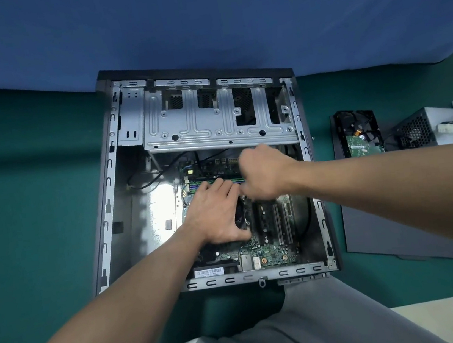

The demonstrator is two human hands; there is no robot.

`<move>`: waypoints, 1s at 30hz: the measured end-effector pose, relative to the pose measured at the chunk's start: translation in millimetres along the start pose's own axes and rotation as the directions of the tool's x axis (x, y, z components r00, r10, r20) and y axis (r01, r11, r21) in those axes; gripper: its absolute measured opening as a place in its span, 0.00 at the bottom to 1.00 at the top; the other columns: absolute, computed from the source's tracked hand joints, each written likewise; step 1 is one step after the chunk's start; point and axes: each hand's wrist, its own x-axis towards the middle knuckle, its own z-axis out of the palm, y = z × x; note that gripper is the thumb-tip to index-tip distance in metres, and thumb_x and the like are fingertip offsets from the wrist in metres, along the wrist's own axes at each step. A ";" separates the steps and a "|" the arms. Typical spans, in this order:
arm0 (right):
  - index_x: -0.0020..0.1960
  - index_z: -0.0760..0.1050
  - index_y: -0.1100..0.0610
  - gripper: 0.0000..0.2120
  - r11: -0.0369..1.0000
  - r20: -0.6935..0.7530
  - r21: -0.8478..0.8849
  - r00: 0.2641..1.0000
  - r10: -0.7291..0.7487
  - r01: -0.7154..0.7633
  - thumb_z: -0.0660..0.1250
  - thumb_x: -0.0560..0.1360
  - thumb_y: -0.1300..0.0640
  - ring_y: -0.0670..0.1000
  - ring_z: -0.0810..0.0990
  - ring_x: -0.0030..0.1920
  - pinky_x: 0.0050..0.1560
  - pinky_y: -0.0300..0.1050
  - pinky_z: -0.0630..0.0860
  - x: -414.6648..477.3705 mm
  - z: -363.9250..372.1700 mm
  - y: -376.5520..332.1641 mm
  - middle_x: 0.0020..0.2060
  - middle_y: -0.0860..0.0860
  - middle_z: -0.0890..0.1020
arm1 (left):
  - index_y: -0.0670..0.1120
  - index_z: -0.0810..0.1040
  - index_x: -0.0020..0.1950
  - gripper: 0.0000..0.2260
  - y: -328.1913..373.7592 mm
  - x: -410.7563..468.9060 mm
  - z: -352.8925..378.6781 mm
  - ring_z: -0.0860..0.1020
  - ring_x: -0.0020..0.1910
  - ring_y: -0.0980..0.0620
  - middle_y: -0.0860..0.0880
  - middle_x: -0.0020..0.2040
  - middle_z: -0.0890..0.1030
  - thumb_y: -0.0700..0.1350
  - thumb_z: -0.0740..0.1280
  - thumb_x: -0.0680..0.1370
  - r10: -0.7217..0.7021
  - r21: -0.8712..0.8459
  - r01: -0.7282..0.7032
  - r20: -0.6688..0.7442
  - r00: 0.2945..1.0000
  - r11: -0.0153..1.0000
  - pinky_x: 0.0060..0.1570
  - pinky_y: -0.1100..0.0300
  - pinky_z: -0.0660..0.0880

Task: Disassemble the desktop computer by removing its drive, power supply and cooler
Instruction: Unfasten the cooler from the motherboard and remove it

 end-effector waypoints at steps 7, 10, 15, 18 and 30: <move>0.45 0.71 0.62 0.08 0.750 0.420 0.370 0.819 0.391 -0.548 0.55 0.80 0.63 0.46 0.65 0.23 0.20 0.34 0.61 6.6 -1.5 10.1 0.29 0.52 0.72 | 0.45 0.69 0.59 0.40 -1.4 -0.8 0.4 0.70 0.52 0.48 0.47 0.53 0.74 0.75 0.56 0.62 0.014 -0.011 -0.014 -0.009 1.000 1.000 0.55 0.49 0.68; 0.35 0.66 0.60 0.11 0.981 0.184 -0.114 0.967 0.174 -0.155 0.58 0.76 0.63 0.49 0.70 0.29 0.29 0.40 0.72 -1.6 1.0 8.2 0.35 0.54 0.74 | 0.45 0.70 0.57 0.39 -0.9 -0.2 0.2 0.70 0.51 0.48 0.47 0.52 0.75 0.75 0.56 0.62 0.013 -0.022 -0.013 -0.018 1.000 1.000 0.55 0.49 0.67; 0.37 0.60 0.55 0.13 0.536 0.234 -0.733 0.896 -0.378 0.418 0.55 0.80 0.58 0.56 0.76 0.34 0.31 0.46 0.70 -11.7 2.1 10.0 0.31 0.52 0.73 | 0.44 0.70 0.62 0.42 -0.2 0.9 0.4 0.70 0.54 0.48 0.47 0.56 0.75 0.75 0.55 0.62 0.002 -0.019 -0.002 0.025 1.000 1.000 0.58 0.48 0.67; 0.34 0.67 0.57 0.14 0.863 0.139 -0.431 0.964 -0.227 0.265 0.66 0.76 0.55 0.55 0.75 0.32 0.31 0.46 0.74 -2.1 -1.8 7.2 0.30 0.53 0.73 | 0.44 0.72 0.59 0.41 -0.2 0.1 0.9 0.71 0.53 0.48 0.47 0.54 0.76 0.75 0.55 0.62 0.004 -0.013 -0.004 0.001 1.000 1.000 0.55 0.49 0.67; 0.36 0.66 0.60 0.10 0.984 0.190 -0.007 0.966 0.174 -0.176 0.56 0.77 0.63 0.53 0.73 0.32 0.29 0.37 0.70 -10.8 6.6 6.0 0.31 0.53 0.72 | 0.45 0.71 0.56 0.38 -0.9 0.1 0.0 0.71 0.50 0.48 0.47 0.51 0.76 0.74 0.56 0.62 0.018 -0.027 -0.018 -0.015 1.000 0.999 0.53 0.50 0.68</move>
